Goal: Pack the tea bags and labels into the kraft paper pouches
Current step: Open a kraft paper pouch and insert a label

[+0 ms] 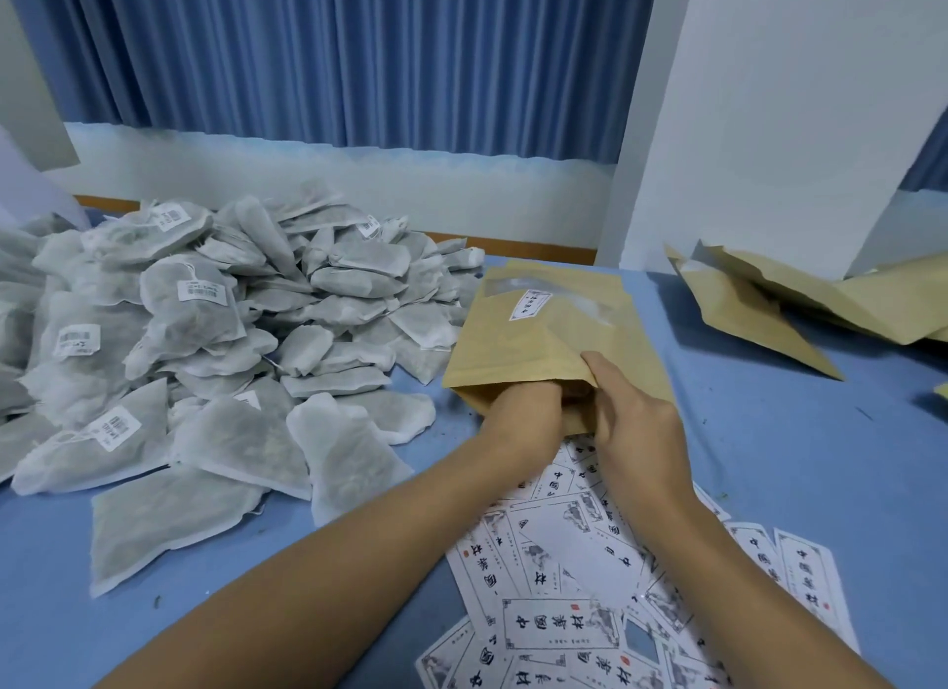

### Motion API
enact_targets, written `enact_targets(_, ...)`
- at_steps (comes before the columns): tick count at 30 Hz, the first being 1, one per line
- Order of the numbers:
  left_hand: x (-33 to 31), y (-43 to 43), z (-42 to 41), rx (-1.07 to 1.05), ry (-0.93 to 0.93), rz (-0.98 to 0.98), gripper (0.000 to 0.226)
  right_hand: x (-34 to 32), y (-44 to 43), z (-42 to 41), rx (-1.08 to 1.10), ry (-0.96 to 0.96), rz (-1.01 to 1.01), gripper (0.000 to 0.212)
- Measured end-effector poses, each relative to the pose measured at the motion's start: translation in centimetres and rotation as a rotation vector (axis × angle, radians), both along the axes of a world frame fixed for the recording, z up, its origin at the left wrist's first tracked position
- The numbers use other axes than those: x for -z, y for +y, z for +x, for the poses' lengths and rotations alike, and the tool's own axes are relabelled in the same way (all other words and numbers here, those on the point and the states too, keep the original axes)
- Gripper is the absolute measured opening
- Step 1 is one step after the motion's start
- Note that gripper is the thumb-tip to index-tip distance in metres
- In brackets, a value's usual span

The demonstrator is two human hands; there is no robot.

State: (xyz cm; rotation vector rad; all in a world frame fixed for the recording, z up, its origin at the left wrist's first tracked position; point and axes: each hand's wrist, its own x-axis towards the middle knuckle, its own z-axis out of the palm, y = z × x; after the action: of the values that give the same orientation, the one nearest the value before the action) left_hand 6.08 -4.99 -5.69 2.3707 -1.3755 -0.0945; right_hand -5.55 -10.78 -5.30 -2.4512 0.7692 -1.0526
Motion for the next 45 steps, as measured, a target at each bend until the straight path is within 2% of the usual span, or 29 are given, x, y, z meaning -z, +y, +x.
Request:
enact_targets(2,-0.9,-2.5,0.9,0.043,0.131,-0.017,0.019,0.1,-0.3,0.0,0.004,-0.027,-0.011,0.047)
enact_targets(4,-1.3,-4.7,3.0,0.048,0.094,-0.020,0.028,0.4,-0.8,-0.1,0.005,-0.035,-0.055,0.048)
enact_targets(5,-1.0,-5.2,4.1,0.055,-0.011,0.054,0.036,0.5,-1.0,-0.1,0.000,-0.024,-0.073,0.050)
enact_targets(7,0.1,-5.9,5.7,0.027,-0.069,0.198,0.047,0.7,-1.1,-0.1,-0.020,0.027,-0.085,0.058)
enact_targets(8,0.8,-5.9,5.9,0.008,-0.029,0.237,0.050,0.8,-1.1,0.0,-0.030,0.064,-0.089,0.063)
enact_targets(10,1.8,-5.8,5.2,-0.016,0.058,0.262,0.052,0.9,-1.0,0.0,-0.035,0.112,-0.110,0.063)
enact_targets(11,1.8,-5.4,4.8,0.049,-0.027,0.279,0.048,0.9,-1.1,0.1,-0.027,0.117,-0.117,0.060)
enact_targets(12,1.5,-5.0,4.1,0.112,-0.036,0.273,0.040,0.9,-1.2,0.1,-0.015,0.122,-0.118,0.056)
enact_targets(13,1.6,-4.3,3.2,0.193,-0.026,0.239,0.034,0.8,-1.1,0.1,-0.003,0.130,-0.117,0.053)
enact_targets(15,1.7,-2.4,2.5,0.204,-0.056,0.111,0.039,0.7,-0.8,0.2,0.018,0.133,-0.121,0.050)
enact_targets(18,2.7,0.6,1.8,0.119,-0.049,0.008,0.033,0.7,-0.6,0.0,0.029,0.108,-0.109,0.047)
enact_targets(20,2.9,3.1,0.8,0.106,-0.064,0.025,0.034,0.7,-0.6,-0.2,0.037,0.093,-0.102,0.044)
enact_targets(23,2.9,6.1,-0.7,0.146,-0.076,-0.045,0.043,0.6,-0.2,-0.3,0.051,0.110,-0.135,0.049)
enact_targets(25,1.9,7.6,-1.5,0.151,-0.108,-0.137,0.036,0.5,-0.1,-0.3,0.066,0.125,-0.136,0.056)
enact_targets(27,0.1,8.4,-1.6,0.045,-0.192,-0.290,0.034,0.5,-0.1,-0.2,0.082,0.128,-0.096,0.056)
enact_targets(30,-2.5,9.6,-0.6,-0.267,-0.212,-0.488,0.028,0.3,-0.2,-0.2,0.106,0.123,-0.061,0.052)
enact_targets(31,-2.8,10.1,0.2,-0.332,-0.215,-0.450,0.021,0.3,-0.2,-0.2,0.108,0.123,-0.051,0.050)
enact_targets(33,-2.1,11.0,2.0,-0.435,-0.180,-0.182,0.011,0.3,-0.3,-0.2,0.107,0.128,-0.039,0.049)
enact_targets(35,-1.1,11.6,3.4,-0.463,-0.096,0.143,0.026,0.3,-0.2,-0.2,0.106,0.127,-0.049,0.048)
enact_targets(37,-0.5,11.4,4.1,-0.475,-0.044,0.247,0.032,0.4,-0.2,-0.2,0.111,0.114,-0.058,0.047)
enact_targets(39,-0.6,11.1,4.4,-0.488,-0.065,0.214,0.036,0.5,-0.4,-0.2,0.110,0.103,-0.060,0.046)
enact_targets(42,-0.9,11.5,5.0,-0.471,-0.099,0.098,0.024,0.6,-0.5,-0.1,0.109,0.103,-0.063,0.045)
enact_targets(45,-0.8,11.7,5.4,-0.452,0.009,-0.310,0.019,0.6,-0.5,-0.1,0.109,0.096,-0.053,0.045)
